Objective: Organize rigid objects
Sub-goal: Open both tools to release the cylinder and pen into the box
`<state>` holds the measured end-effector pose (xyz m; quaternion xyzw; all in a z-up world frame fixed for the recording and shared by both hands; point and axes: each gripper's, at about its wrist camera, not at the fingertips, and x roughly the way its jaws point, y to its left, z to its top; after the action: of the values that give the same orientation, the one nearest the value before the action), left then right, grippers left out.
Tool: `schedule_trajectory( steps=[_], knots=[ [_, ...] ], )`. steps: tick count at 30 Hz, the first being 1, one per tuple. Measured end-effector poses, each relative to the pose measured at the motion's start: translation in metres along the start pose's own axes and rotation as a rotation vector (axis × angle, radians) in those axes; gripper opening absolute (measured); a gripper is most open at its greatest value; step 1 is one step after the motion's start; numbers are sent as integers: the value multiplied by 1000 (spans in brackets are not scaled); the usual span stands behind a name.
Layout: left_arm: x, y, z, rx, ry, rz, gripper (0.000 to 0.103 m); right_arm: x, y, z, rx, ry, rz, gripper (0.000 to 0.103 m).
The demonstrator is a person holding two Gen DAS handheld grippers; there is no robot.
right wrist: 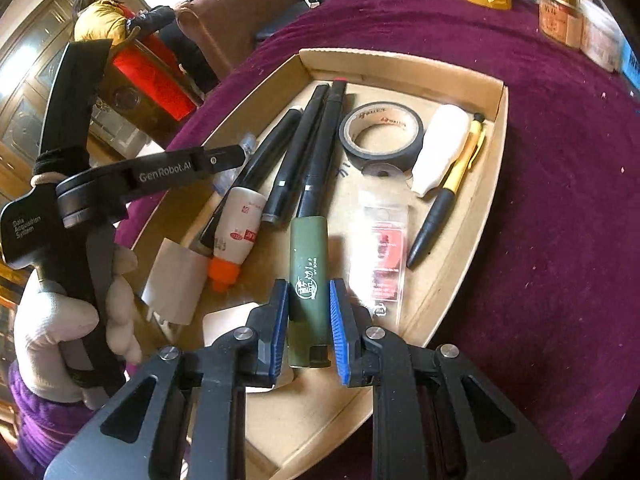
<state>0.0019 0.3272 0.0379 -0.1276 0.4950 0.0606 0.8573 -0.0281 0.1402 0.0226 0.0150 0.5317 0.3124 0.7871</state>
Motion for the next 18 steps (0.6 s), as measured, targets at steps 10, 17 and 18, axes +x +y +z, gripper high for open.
schedule_trajectory(
  steps=[10,17,18],
  knots=[
    [-51,0,-15,-12,-135,-73,45,-4,0,-2,-1,-11,4,19],
    [-92,3,-38,-37,-225,-98,49,-34,5,-15,-39,-88,-5,20],
    [-98,3,-43,-38,-241,-95,51,-41,7,-18,-50,-106,-11,23]
  ],
)
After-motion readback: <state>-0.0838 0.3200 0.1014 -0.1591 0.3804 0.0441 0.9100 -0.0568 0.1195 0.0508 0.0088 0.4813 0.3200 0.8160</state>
